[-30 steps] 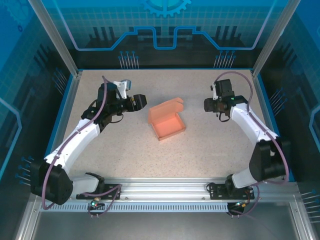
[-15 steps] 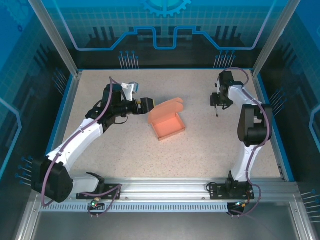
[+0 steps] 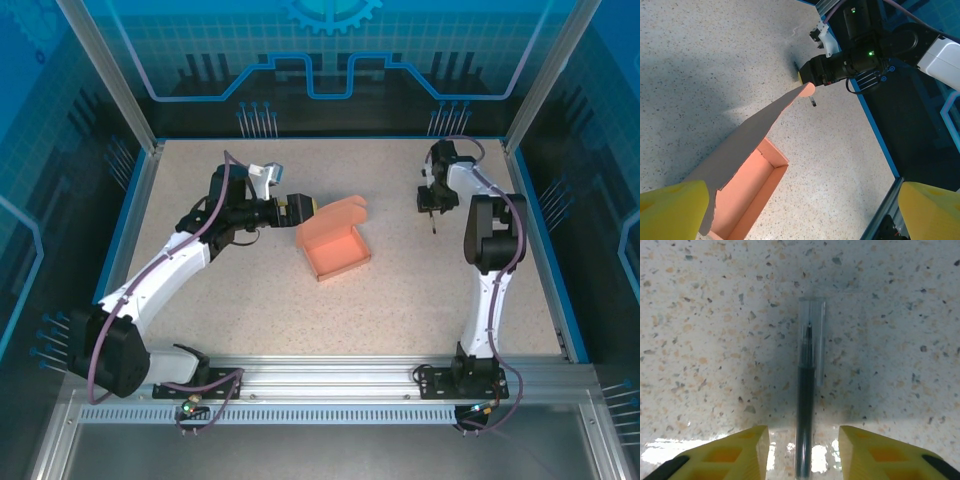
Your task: Fold the paper box
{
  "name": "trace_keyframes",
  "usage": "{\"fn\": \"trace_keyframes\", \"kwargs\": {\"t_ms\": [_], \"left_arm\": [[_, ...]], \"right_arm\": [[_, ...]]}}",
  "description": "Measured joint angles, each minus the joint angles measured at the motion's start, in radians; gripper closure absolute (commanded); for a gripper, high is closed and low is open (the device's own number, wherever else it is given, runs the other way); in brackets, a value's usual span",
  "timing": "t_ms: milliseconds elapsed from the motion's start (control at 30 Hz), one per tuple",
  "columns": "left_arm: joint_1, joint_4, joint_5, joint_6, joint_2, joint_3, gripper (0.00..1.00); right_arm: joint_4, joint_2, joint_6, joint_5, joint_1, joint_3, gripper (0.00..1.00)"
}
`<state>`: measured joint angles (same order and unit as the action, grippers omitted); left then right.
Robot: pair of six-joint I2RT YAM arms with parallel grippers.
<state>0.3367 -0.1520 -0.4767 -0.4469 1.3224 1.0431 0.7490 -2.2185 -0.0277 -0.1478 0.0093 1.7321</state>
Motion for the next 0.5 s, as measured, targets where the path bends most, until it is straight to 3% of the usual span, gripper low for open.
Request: {"fn": "trace_keyframes", "kwargs": {"t_ms": [333,500], "left_arm": [[0.000,-0.002,0.010,0.000,0.000,0.000,0.02],[0.000,-0.010,0.025,0.001,0.000,0.000,0.02]], "right_arm": [[0.021,-0.025,0.022,0.018,0.000,0.024,0.82],[0.021,-0.024,0.022,0.027,0.000,0.024,0.85]]}}
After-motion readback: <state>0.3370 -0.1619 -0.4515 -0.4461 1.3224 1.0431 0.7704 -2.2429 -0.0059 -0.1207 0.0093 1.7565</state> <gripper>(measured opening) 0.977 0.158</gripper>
